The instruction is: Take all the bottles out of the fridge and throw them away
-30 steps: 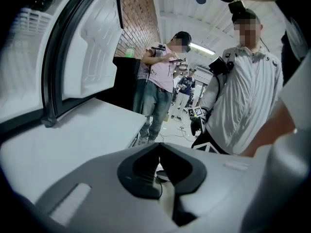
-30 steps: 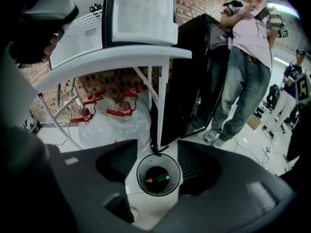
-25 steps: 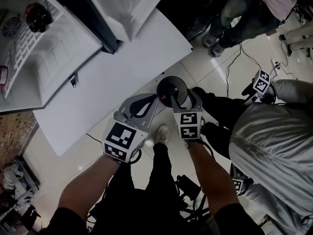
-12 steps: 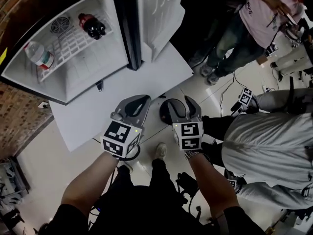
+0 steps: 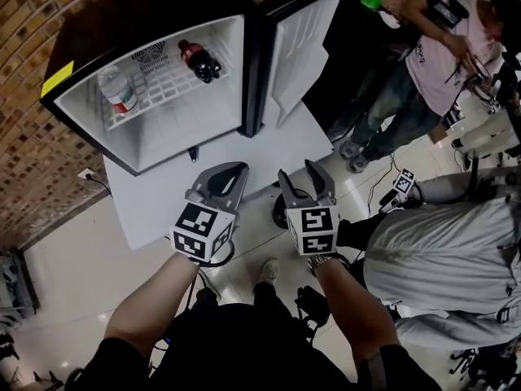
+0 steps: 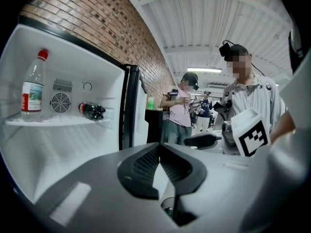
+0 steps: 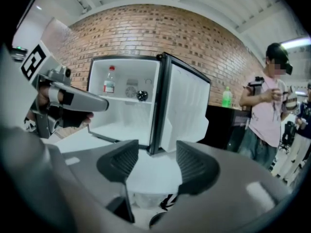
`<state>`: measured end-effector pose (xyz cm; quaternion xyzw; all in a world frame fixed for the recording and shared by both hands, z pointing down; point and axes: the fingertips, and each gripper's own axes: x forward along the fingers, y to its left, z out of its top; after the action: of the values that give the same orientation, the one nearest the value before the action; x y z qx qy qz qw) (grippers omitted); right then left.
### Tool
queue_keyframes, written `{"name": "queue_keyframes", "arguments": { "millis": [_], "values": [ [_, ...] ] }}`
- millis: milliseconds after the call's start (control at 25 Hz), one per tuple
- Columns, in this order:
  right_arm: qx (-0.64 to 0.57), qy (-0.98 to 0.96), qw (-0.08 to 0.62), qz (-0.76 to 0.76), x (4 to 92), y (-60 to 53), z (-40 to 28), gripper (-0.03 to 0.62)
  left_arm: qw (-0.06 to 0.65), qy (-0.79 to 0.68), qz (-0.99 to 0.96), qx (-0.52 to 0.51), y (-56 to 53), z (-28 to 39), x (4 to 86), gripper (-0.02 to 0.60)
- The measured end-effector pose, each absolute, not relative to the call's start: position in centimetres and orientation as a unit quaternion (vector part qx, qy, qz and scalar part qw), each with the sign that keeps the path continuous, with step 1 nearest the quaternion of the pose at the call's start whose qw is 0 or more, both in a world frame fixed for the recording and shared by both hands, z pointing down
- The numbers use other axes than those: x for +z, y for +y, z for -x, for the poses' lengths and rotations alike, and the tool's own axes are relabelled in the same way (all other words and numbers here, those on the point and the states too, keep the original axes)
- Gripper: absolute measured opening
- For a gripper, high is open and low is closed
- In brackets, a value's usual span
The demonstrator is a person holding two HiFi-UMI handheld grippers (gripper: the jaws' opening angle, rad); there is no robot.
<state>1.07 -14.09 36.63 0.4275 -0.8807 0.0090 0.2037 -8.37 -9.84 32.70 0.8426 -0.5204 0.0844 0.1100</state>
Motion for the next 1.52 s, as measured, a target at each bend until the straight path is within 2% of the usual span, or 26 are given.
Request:
{"name": "queue_keyframes", "arguments": {
  "millis": [520, 1520],
  "values": [
    [-0.046, -0.918, 0.149, -0.365, 29.0, -12.9, 8.8, 0.235, 0.067, -0.590, -0.802, 0.067, -7.1, 17.2, 27.3, 0.003],
    [-0.080, -0.963, 0.123, -0.227, 24.5, -12.0, 28.0, 0.235, 0.047, -0.697, -0.714, 0.051, -1.9, 30.3, 24.8, 0.003]
  ]
}}
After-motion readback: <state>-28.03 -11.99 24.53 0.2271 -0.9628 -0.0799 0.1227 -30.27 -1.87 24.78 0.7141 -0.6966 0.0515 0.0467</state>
